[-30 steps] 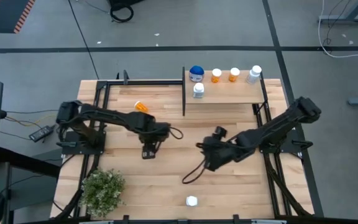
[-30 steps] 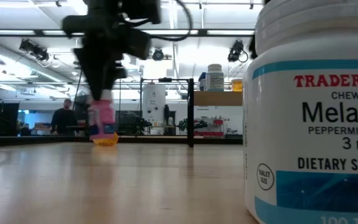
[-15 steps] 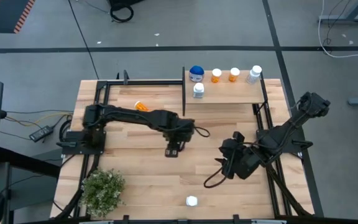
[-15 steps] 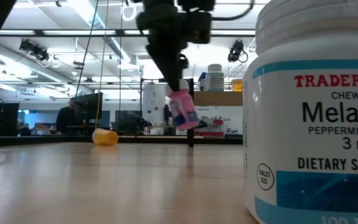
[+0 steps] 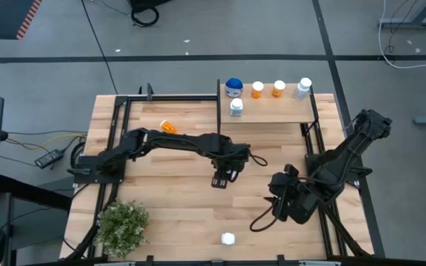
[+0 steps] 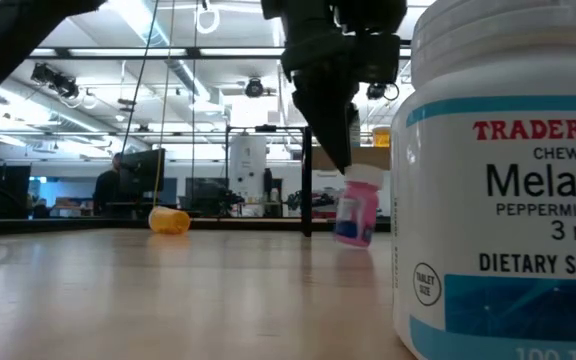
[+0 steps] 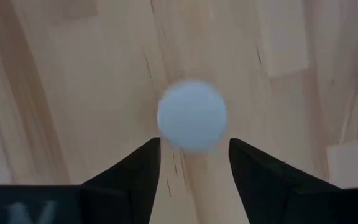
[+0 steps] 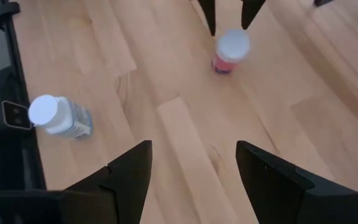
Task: Pick and place medicine bottles onto shelf by color
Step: Put the pink pill bottle on the shelf
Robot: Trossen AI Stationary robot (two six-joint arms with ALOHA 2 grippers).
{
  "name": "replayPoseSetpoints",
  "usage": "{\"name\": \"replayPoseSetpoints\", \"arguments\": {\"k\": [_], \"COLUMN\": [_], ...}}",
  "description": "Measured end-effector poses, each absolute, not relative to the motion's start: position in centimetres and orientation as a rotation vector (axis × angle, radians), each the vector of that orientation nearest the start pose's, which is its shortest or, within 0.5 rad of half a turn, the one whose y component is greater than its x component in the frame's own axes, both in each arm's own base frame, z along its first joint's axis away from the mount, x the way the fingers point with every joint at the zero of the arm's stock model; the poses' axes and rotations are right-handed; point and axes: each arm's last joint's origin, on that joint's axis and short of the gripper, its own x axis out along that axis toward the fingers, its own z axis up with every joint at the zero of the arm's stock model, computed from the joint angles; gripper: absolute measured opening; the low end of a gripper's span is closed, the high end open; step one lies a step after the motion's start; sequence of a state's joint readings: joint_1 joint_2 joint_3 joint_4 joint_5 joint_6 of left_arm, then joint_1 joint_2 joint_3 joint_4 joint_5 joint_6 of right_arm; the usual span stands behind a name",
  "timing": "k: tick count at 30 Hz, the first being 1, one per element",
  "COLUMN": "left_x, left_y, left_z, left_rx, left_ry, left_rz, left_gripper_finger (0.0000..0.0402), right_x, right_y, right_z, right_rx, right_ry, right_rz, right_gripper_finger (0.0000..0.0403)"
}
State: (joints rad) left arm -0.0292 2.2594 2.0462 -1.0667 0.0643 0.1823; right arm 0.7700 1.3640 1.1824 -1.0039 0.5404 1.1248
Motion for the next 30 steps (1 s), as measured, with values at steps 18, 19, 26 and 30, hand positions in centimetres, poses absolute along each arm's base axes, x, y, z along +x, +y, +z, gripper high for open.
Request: {"name": "replayPoseSetpoints", "arguments": {"k": [18, 19, 26, 30], "left_x": [46.5, 46.4, 45.7, 44.7], "left_y": [-1.5, -1.5, -1.2, -0.5], "left_z": [22.0, 22.0, 22.1, 22.7], "left_rx": [0.126, 0.124, 0.100, 0.057], "left_ry": [1.337, 1.341, 1.374, 1.366], "left_rz": [-0.198, -0.198, -0.252, -0.260], "left_gripper_finger": [0.0176, 0.0179, 0.0187, 0.0180], "right_x": [18.8, 18.8, 16.8, 15.6], "right_y": [16.9, 16.8, 16.1, 15.8], "right_z": [29.2, 29.1, 23.1, 20.0], "right_rx": [0.321, 0.314, 0.276, 0.294], "right_ry": [0.797, 0.773, 0.918, 0.964], "right_rz": [-0.374, -0.393, -0.467, -0.482], "right_gripper_finger": [0.0241, 0.0241, 0.0241, 0.0241]}}
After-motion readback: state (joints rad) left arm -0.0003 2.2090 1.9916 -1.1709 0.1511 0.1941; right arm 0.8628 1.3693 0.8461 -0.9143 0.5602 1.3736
